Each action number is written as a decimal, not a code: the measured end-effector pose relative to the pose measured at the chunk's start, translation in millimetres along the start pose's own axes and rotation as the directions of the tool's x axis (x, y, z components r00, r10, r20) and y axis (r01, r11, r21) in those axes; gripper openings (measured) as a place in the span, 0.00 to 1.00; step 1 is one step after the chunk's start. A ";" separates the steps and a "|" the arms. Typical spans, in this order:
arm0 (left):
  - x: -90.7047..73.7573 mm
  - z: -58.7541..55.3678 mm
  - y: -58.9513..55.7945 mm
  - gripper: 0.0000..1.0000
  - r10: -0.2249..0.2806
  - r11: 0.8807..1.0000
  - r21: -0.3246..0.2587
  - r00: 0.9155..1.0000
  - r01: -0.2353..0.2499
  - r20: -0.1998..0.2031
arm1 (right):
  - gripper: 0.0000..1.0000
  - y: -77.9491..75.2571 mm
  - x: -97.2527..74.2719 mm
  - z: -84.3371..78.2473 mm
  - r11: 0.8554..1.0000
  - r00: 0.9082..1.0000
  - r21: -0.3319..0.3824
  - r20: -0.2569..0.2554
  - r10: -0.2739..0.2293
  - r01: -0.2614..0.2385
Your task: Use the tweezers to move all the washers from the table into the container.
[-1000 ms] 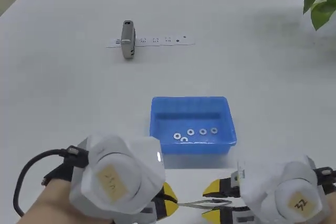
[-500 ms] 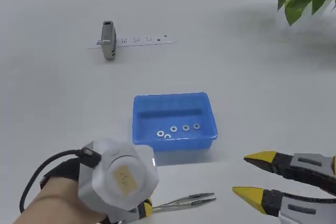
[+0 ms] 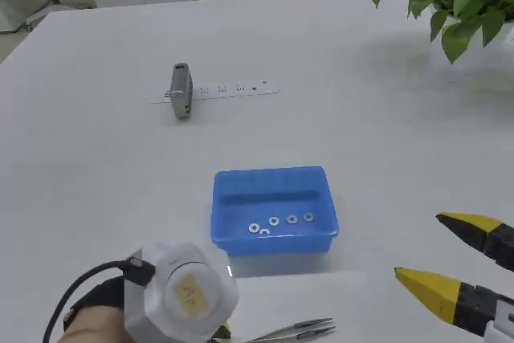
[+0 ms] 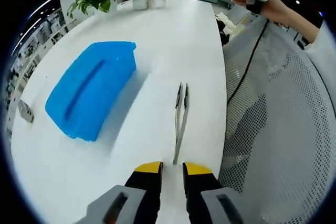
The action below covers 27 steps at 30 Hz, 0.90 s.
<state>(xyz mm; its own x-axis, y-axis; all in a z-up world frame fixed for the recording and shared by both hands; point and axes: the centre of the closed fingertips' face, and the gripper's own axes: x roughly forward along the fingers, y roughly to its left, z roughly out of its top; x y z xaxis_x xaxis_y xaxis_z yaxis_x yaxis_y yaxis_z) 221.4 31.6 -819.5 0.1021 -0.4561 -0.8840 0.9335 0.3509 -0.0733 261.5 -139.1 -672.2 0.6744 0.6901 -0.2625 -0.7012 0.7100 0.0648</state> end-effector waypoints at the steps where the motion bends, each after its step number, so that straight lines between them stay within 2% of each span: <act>1: -5.8 2.0 -0.4 0.18 0.016 1.000 -0.027 1.000 -0.015 0.027 | 0.48 -1.1 -0.4 0.2 1.000 1.000 -0.009 -0.004 0.004 -0.004; 3: -15.1 6.4 0.3 0.21 0.046 0.997 -0.062 0.996 -0.041 0.075 | 0.49 -3.6 -1.8 1.5 1.000 1.000 -0.015 -0.004 0.004 -0.005; 5: -28.9 13.0 1.8 0.28 0.096 0.989 -0.128 0.984 -0.077 0.153 | 0.51 -6.2 -2.3 2.8 1.000 1.000 -0.009 -0.003 0.011 -0.011; 6: -38.1 17.6 2.7 0.32 0.130 0.979 -0.180 0.970 -0.094 0.206 | 0.52 -6.3 -2.3 3.2 1.000 1.000 -0.015 -0.003 0.016 -0.016; 7: -44.6 20.6 3.3 0.37 0.156 0.972 -0.212 0.958 -0.104 0.242 | 0.53 -7.0 -2.2 3.8 1.000 1.000 -0.018 -0.004 0.020 -0.020; 8: -51.4 24.7 3.1 0.44 0.180 0.964 -0.240 0.942 -0.111 0.285 | 0.54 -7.3 -1.6 4.0 1.000 1.000 -0.019 -0.007 0.024 -0.024; 9: -61.8 29.6 2.7 0.48 0.215 0.952 -0.284 0.914 -0.117 0.345 | 0.55 -8.1 -1.2 3.5 0.999 1.000 -0.025 -0.013 0.025 -0.025; 11: -75.7 35.1 2.3 0.58 0.267 0.933 -0.338 0.867 -0.123 0.420 | 0.59 -9.9 0.1 3.2 0.999 1.000 -0.047 -0.019 0.022 -0.023; 13: -94.1 38.8 2.9 0.65 0.349 0.899 -0.416 0.794 -0.135 0.498 | 0.62 -11.3 2.3 4.3 0.999 1.000 -0.038 -0.013 0.025 -0.026; 15: -104.0 38.9 3.9 0.73 0.402 0.877 -0.457 0.747 -0.149 0.529 | 0.65 -11.8 3.8 6.0 0.999 1.000 -0.024 -0.003 0.028 -0.028; 16: -111.8 39.2 4.5 0.77 0.449 0.854 -0.494 0.710 -0.163 0.542 | 0.66 -11.2 5.1 7.1 0.999 1.000 -0.017 0.001 0.031 -0.031; 17: -116.8 39.2 4.5 0.81 0.472 0.843 -0.510 0.688 -0.170 0.552 | 0.67 -10.5 5.5 7.8 0.999 0.999 -0.016 0.002 0.033 -0.033; 18: -122.7 39.8 4.2 0.84 0.503 0.826 -0.535 0.657 -0.175 0.562 | 0.68 -9.0 6.7 8.9 0.999 0.999 -0.027 0.005 0.034 -0.033; 19: -126.2 39.0 3.9 0.85 0.520 0.817 -0.547 0.642 -0.182 0.563 | 0.68 -8.0 7.5 9.1 0.999 0.999 -0.036 0.004 0.037 -0.037; 20: -130.8 38.8 3.9 0.86 0.544 0.805 -0.561 0.619 -0.193 0.567 | 0.70 -6.9 9.2 7.8 0.998 0.999 -0.041 -0.005 0.042 -0.042; 22: -137.0 38.1 3.9 0.89 0.578 0.786 -0.579 0.589 -0.215 0.565 | 0.75 -6.7 10.9 6.0 0.998 0.999 -0.034 -0.009 0.044 -0.044; 23: -139.1 38.6 2.9 0.90 0.582 0.785 -0.580 0.581 -0.218 0.569 | 0.77 -6.2 11.5 6.0 0.999 0.999 -0.028 -0.005 0.046 -0.046; 24: -140.2 38.9 2.5 0.92 0.589 0.780 -0.586 0.576 -0.220 0.567 | 0.80 -5.4 12.0 6.3 0.999 0.999 -0.019 -0.001 0.047 -0.047; 25: -143.8 38.3 4.2 0.93 0.609 0.767 -0.597 0.558 -0.234 0.563 | 0.81 -4.7 12.4 7.1 0.999 0.999 -0.013 0.006 0.049 -0.049; 26: -144.7 37.9 4.4 0.95 0.613 0.764 -0.601 0.555 -0.236 0.562 | 0.82 -4.1 12.7 7.5 0.999 0.999 -0.010 0.010 0.050 -0.050; 27: -146.7 38.2 4.7 0.97 0.619 0.761 -0.605 0.546 -0.236 0.565 | 0.85 -3.6 13.1 8.2 0.999 0.999 -0.006 0.016 0.050 -0.050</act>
<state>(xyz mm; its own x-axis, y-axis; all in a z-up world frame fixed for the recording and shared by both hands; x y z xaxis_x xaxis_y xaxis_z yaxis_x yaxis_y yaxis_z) 224.0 69.0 -672.6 0.8273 -0.4939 -0.2679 0.4781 0.8692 -0.1261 274.7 -131.4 -668.0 0.6420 0.7271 -0.2431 -0.7355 0.6737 0.0725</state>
